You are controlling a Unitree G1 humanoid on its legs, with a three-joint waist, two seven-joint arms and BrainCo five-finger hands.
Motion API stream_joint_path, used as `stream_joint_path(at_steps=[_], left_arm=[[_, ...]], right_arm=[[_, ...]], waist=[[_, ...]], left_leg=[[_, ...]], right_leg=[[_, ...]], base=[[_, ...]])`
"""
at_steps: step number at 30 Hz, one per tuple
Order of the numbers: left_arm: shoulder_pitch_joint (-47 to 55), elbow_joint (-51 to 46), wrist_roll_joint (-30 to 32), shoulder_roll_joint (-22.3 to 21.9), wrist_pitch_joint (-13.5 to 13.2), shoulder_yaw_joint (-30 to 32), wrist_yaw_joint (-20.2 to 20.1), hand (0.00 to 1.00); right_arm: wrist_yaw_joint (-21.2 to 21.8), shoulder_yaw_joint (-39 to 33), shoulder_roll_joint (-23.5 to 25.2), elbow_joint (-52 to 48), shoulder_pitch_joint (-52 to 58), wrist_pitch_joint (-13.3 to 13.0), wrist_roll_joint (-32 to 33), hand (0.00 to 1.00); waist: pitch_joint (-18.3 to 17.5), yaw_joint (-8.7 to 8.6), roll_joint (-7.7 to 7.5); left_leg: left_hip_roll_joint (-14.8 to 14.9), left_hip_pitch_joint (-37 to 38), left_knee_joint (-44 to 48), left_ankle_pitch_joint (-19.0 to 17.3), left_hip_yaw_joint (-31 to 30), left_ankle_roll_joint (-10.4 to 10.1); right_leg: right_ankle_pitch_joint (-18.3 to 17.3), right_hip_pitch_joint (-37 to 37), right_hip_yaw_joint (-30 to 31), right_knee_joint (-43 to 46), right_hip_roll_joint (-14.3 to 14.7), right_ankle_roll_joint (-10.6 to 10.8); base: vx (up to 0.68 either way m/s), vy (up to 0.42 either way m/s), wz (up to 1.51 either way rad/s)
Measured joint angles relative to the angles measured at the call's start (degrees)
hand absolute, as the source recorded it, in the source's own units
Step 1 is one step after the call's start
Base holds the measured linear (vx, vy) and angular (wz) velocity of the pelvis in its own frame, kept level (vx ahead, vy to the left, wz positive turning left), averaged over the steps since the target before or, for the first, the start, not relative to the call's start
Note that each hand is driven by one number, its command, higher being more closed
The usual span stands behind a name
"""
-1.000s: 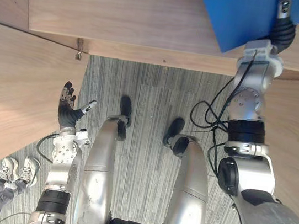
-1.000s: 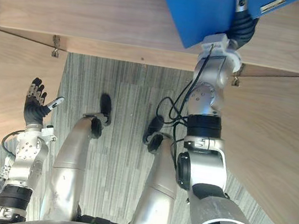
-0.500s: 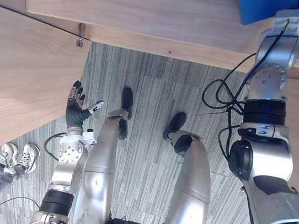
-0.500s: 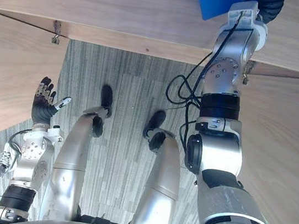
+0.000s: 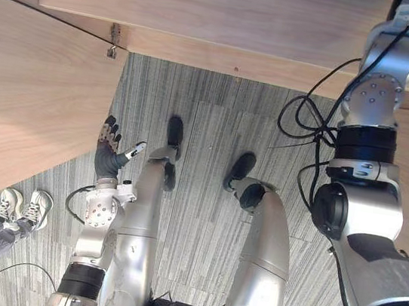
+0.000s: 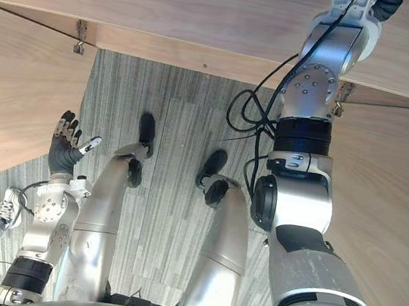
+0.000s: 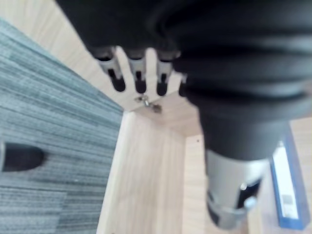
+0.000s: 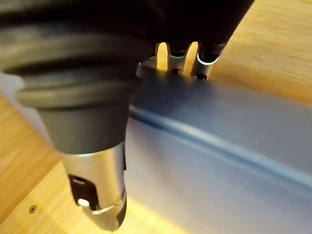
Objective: Walk over to the cabinet, pick up the folder, carry it to the office cabinet, place the folder inside the office cabinet, then close the office cabinet door
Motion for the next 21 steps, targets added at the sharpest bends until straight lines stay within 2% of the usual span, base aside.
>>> stream_joint_path(at_steps=[17,21], left_arm=[[-0.03,1.62,0.51,-0.03,0.14,0.01,2.45,0.00],[-0.13,2.80,0.61,-0.38,1.22,-0.25,3.61,0.00]], right_arm=[[-2.20,-1.86,2.60,0.00,0.21,0.03,0.00,0.00],[-2.38,-2.35,4.26,-1.77,3.31,-0.05,-0.06,0.00]], waist=[[-0.03,-0.15,0.01],[-0.22,-0.26,-0.12]], left_leg=[[-0.01,-0.01,-1.01,1.45,-0.67,-0.11],[0.18,0.44,-1.05,1.44,-0.79,-0.12]], right_leg=[[0.64,-0.03,-0.67,-0.32,0.19,-1.05],[0.80,0.62,-0.99,-0.81,0.37,-1.24]], base=[[-0.04,-0.013,0.01],[-0.04,-0.011,-0.03]])
